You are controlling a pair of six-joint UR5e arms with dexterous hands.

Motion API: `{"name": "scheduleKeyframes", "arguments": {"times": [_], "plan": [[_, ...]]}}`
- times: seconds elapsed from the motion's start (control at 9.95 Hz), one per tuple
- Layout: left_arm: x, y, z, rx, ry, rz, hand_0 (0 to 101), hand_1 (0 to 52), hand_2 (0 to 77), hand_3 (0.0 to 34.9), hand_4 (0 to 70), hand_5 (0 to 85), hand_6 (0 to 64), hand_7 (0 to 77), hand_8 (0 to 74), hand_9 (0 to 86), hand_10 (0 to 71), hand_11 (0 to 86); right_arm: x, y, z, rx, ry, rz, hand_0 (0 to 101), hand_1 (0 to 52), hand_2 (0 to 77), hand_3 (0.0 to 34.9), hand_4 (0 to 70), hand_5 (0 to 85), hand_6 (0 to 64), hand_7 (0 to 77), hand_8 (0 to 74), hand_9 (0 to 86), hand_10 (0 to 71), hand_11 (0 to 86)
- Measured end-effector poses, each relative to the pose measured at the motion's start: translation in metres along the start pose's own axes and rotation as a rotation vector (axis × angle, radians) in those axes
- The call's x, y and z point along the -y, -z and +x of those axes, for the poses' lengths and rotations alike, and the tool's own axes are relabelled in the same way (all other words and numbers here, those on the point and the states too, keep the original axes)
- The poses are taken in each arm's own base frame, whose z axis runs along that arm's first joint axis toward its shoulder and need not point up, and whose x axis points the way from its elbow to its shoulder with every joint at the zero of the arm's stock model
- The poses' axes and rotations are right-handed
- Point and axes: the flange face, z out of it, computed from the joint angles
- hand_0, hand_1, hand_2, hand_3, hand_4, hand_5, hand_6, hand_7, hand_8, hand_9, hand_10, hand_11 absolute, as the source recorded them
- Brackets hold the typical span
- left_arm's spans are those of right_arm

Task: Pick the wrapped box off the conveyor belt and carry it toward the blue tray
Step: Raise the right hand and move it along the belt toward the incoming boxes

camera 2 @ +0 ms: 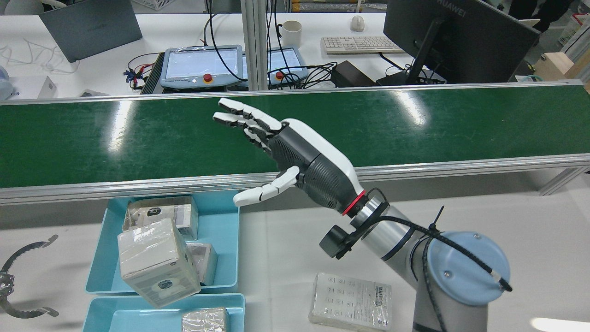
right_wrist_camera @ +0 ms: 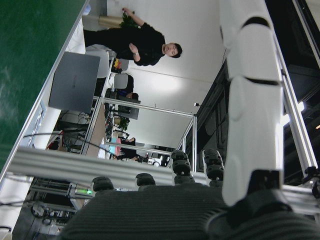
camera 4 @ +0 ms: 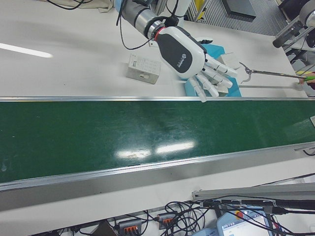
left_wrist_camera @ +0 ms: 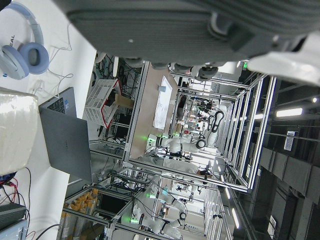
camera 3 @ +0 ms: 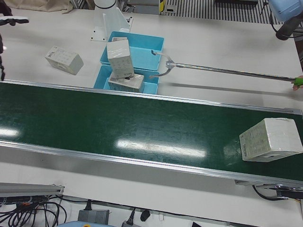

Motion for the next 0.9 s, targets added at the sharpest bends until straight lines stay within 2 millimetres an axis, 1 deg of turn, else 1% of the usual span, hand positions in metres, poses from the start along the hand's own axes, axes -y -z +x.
{"name": "scheduleKeyframes", "arguments": {"times": [0.1,0.2,0.3,0.4,0.5,0.6,0.7,0.8,0.9], "plan": [[0.0,0.0,0.0,0.0,0.0,0.0,0,0.0,0.5,0.0,0.0,1.1,0.0,0.0,0.0,0.0,0.0,0.0,0.022,0.006,-0.025,0.021,0.016,0.044,49,16.9,13.6,19.8,4.4,9.8,1.1,2.7,0.0,1.1,1.1,2.2],[0.0,0.0,0.0,0.0,0.0,0.0,0,0.0,1.1,0.0,0.0,1.1,0.0,0.0,0.0,0.0,0.5,0.0,0.038,0.011,-0.047,0.043,0.03,0.082,49,16.9,13.6,19.8,4.4,9.8,1.1,2.7,0.0,1.1,1.1,2.2],[0.0,0.0,0.0,0.0,0.0,0.0,0,0.0,0.5,0.0,0.0,1.1,0.0,0.5,0.0,0.0,0.5,0.0,0.049,0.017,-0.063,0.056,0.034,0.122,49,16.4,10.9,23.5,0.5,5.5,0.0,0.5,1.6,1.1,0.0,2.2],[0.0,0.0,0.0,0.0,0.0,0.0,0,0.0,1.1,0.0,0.0,1.1,0.0,0.0,0.0,0.0,0.5,0.0,0.058,0.023,-0.074,0.062,0.032,0.165,49,16.4,10.4,23.5,0.5,2.7,0.0,0.5,1.6,1.1,0.0,1.6],[0.0,0.0,0.0,0.0,0.0,0.0,0,0.0,0.5,0.0,0.0,1.1,0.0,0.0,0.0,0.0,0.0,0.0,0.062,0.027,-0.079,0.063,0.029,0.196,49,16.4,10.4,22.4,1.1,2.2,0.0,0.5,1.6,1.1,0.0,1.6],[0.0,0.0,0.0,0.0,0.0,0.0,0,0.0,0.5,0.0,0.0,1.1,0.0,0.0,0.0,0.0,0.0,0.0,0.066,0.031,-0.081,0.062,0.029,0.215,49,16.4,7.6,19.6,0.0,1.6,0.0,0.5,1.1,1.1,0.0,1.6],[0.0,0.0,0.0,0.0,0.0,0.0,0,0.0,0.5,0.0,0.0,1.1,0.0,0.0,0.0,0.0,0.0,0.0,0.072,0.039,-0.083,0.059,0.033,0.234,49,16.4,7.6,19.6,0.0,1.6,0.0,0.5,1.1,1.1,0.0,1.6],[0.0,0.0,0.0,0.0,0.0,0.0,0,0.0,1.1,0.0,0.0,1.1,0.0,0.0,0.0,0.0,0.0,0.0,0.078,0.05,-0.087,0.059,0.04,0.252,47,15.3,11.4,15.3,0.0,1.6,0.0,0.5,0.0,1.1,0.0,1.6],[0.0,0.0,0.0,0.0,0.0,0.0,0,0.0,1.1,0.0,0.0,1.1,0.0,0.0,0.0,0.0,0.0,0.0,0.084,0.062,-0.097,0.067,0.045,0.266,47,15.3,11.4,15.3,0.0,1.6,0.0,0.5,0.0,1.1,0.0,1.6]]}}
